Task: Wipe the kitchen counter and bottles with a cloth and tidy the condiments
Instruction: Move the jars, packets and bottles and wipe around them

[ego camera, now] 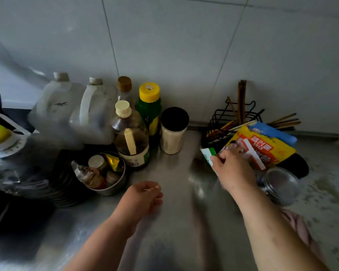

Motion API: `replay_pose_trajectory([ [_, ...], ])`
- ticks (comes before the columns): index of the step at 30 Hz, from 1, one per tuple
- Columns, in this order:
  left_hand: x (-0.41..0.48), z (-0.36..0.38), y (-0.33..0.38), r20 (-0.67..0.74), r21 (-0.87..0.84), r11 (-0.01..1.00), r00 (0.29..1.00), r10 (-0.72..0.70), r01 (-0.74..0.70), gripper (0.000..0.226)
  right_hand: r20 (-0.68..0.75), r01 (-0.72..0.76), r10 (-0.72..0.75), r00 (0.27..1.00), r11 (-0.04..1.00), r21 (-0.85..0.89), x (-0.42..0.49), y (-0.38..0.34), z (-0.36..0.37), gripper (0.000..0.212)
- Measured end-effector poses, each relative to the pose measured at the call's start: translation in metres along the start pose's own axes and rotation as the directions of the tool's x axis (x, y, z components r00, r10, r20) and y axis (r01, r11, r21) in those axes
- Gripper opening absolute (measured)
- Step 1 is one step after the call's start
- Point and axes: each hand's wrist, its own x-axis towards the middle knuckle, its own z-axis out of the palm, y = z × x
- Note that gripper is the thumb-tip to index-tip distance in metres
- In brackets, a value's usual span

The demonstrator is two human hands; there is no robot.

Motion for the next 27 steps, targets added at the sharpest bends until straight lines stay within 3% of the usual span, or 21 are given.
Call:
replay_pose_trajectory([
  [4, 0.004, 0.018, 0.004, 0.127, 0.271, 0.942, 0.977, 0.171, -0.2, 0.064, -0.092, 0.046, -0.024, 0.995, 0.969, 0.241, -0.017, -0.015, -0.006, 0.028],
  [7, -0.001, 0.033, 0.008, 0.266, 0.461, 0.81, 0.928, 0.263, -0.362, 0.095, -0.006, 0.022, -0.023, 1.0, 0.861, 0.508, -0.03, -0.028, 0.004, 0.03],
  [9, -0.003, 0.039, 0.008, 0.228, 0.555, 0.712, 0.902, 0.366, -0.429, 0.078, 0.07, -0.006, -0.045, 0.997, 0.802, 0.598, -0.038, -0.031, 0.011, 0.036],
  [11, 0.0, 0.038, 0.006, 0.094, 0.572, 0.712, 0.895, 0.436, -0.407, 0.041, 0.125, -0.022, -0.085, 0.989, 0.738, 0.675, -0.041, -0.028, 0.009, 0.039],
  [12, 0.002, 0.038, 0.005, 0.04, 0.547, 0.746, 0.902, 0.43, -0.38, 0.028, 0.093, 0.025, -0.116, 0.989, 0.747, 0.665, -0.041, -0.022, 0.003, 0.038],
  [14, 0.006, 0.035, 0.002, -0.02, 0.463, 0.823, 0.924, 0.381, -0.329, 0.015, -0.142, 0.172, -0.12, 0.983, 0.876, 0.45, -0.034, -0.001, -0.008, 0.032],
  [16, 0.011, 0.031, -0.002, -0.072, 0.403, 0.871, 0.939, 0.336, -0.281, 0.014, -0.334, 0.132, -0.073, 0.94, 0.979, 0.158, -0.023, 0.023, -0.018, 0.031],
  [18, 0.014, 0.029, -0.005, -0.126, 0.393, 0.892, 0.947, 0.294, -0.225, 0.02, -0.269, -0.051, 0.03, 0.963, 0.996, -0.073, -0.014, 0.046, -0.024, 0.037],
  [21, 0.019, 0.027, -0.009, -0.162, 0.374, 0.91, 0.954, 0.253, -0.178, 0.027, -0.128, -0.076, 0.031, 0.991, 0.926, -0.369, -0.007, 0.062, -0.024, 0.038],
  [23, 0.019, 0.027, -0.011, -0.164, 0.367, 0.917, 0.96, 0.227, -0.155, 0.022, -0.108, -0.03, -0.007, 0.994, 0.944, -0.328, -0.008, 0.057, -0.021, 0.038],
  [27, 0.016, 0.029, -0.015, -0.141, 0.402, 0.905, 0.968, 0.208, -0.136, 0.027, -0.009, 0.05, -0.049, 0.999, 0.997, 0.057, -0.03, 0.024, -0.005, 0.039],
])
